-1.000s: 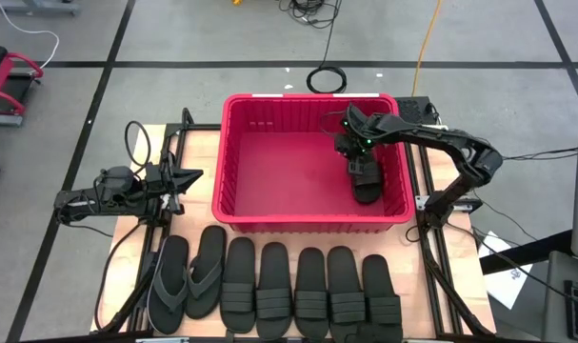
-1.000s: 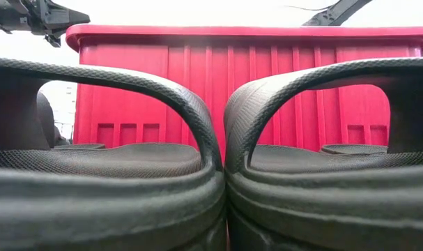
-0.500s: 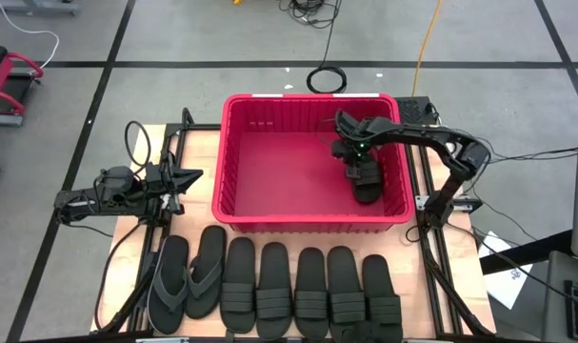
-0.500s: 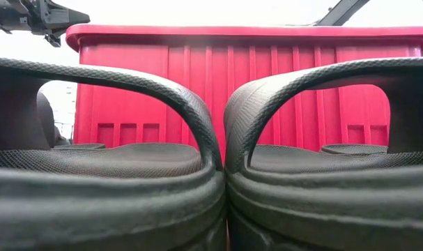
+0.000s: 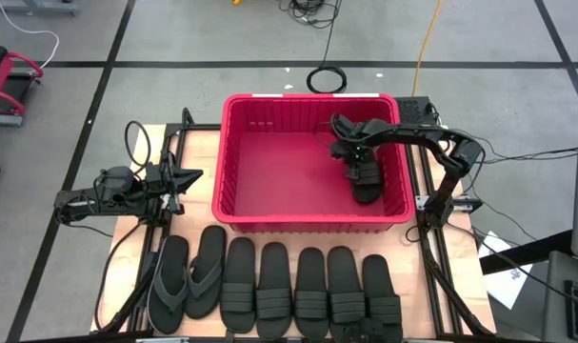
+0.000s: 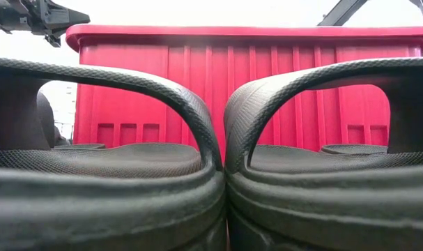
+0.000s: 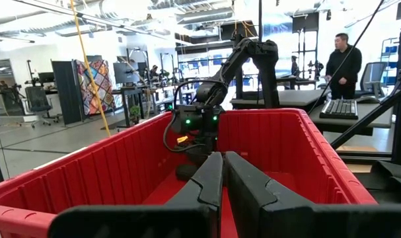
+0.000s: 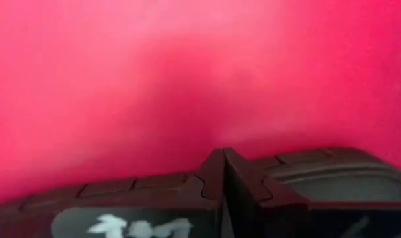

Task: Pick and place slides into bin
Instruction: Put the black slide into the red container

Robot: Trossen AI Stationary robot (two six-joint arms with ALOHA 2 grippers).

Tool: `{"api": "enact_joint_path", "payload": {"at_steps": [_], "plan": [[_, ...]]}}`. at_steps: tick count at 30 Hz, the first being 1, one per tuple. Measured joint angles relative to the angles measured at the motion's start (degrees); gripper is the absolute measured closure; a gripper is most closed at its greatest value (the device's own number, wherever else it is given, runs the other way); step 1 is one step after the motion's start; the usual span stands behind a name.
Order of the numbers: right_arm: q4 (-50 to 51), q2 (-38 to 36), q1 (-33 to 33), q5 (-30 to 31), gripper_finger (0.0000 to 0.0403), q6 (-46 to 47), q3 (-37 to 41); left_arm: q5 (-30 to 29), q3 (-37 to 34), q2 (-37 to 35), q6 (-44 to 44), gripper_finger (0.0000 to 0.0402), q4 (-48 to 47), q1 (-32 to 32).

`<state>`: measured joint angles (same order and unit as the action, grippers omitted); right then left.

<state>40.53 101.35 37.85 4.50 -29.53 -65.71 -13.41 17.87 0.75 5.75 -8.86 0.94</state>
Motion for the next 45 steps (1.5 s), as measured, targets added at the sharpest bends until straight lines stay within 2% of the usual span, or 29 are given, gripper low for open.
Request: {"api": "enact_joint_path", "payload": {"at_steps": [11, 19, 25, 28, 32, 35, 40, 45], "plan": [[1.21, -1.31, -0.16, -0.20, 0.0403, -2.44, 0.04, -0.02, 0.00, 0.00, 0.01, 0.0376, 0.00, 0.01], [-0.08, -8.38, -1.20, -5.87, 0.0403, -6.48, 0.01, -0.01, 0.00, 0.00, 0.01, 0.0376, -0.01, 0.00], [0.80, -14.75, -2.81, -6.43, 0.0403, -6.32, -1.75, 0.00, 0.00, -0.02, -0.01, 0.0376, 0.00, 0.01], [4.69, -18.80, -3.98, -11.33, 0.0403, -3.60, -4.02, -0.01, -0.01, -0.01, 0.00, 0.0376, 0.00, -0.01], [8.21, -26.38, -5.68, -27.13, 0.0403, 3.28, -8.93, -0.02, 0.00, -0.01, -0.01, 0.0376, 0.00, 0.00], [6.62, -32.68, -7.61, -35.24, 0.0403, 7.85, -11.75, 0.14, 0.00, -0.02, 0.01, 0.0376, 0.00, -0.01], [3.48, -41.52, -10.14, -40.76, 0.0403, 9.93, -12.92, 0.33, 0.00, -0.02, 0.01, 0.0376, 0.00, -0.01], [4.14, -47.27, -12.84, -40.59, 0.0403, 20.04, -12.85, 0.35, 0.00, 0.00, 0.00, 0.0376, 0.00, 0.00]]}}
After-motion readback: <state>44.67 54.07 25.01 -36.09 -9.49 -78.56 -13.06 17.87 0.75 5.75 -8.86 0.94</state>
